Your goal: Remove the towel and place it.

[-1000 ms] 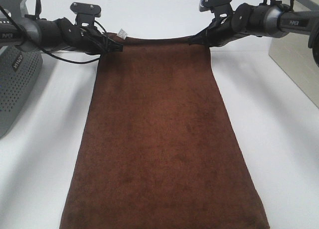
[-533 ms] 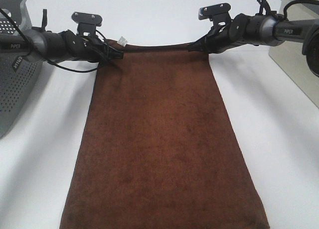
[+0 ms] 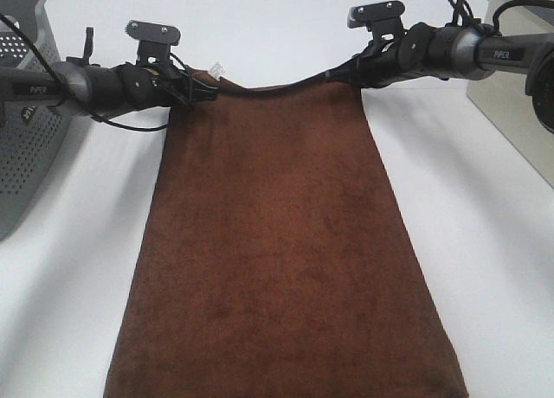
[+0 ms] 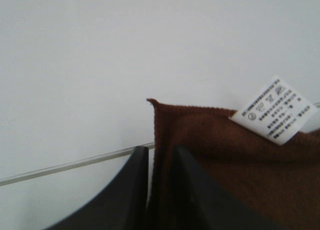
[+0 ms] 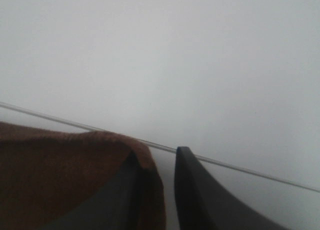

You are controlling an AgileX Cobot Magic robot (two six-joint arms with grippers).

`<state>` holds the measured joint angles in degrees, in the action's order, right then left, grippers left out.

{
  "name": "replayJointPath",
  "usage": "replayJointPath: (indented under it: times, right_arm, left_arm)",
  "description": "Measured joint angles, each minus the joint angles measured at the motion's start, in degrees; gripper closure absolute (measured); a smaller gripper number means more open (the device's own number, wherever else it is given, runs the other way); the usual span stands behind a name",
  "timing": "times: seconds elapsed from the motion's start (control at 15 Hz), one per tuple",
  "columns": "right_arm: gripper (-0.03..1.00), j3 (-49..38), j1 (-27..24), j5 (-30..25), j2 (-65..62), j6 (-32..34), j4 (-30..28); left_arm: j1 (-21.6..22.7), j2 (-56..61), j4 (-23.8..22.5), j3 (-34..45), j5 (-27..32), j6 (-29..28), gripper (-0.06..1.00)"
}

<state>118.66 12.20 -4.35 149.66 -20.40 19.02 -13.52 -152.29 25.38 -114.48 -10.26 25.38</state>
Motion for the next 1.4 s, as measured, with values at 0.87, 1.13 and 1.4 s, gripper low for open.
replayJointPath:
  times: [0.87,1.13,1.4]
  right_arm:
    - [0.44,0.0,-3.0,4.8,3.0,1.1,4.7]
    - [0.44,0.0,-3.4,4.4,3.0,1.1,9.9]
    - [0.44,0.0,-3.4,3.0,3.0,1.1,10.8]
  left_arm:
    - [0.0,-2.5,-0.7,-0.2,-8.1,-4.1,0.35]
    - [0.0,-6.2,-0.7,-4.0,-9.0,-4.1,0.35]
    - [0.1,-8.1,-1.0,-6.6,-9.2,-4.1,0.35]
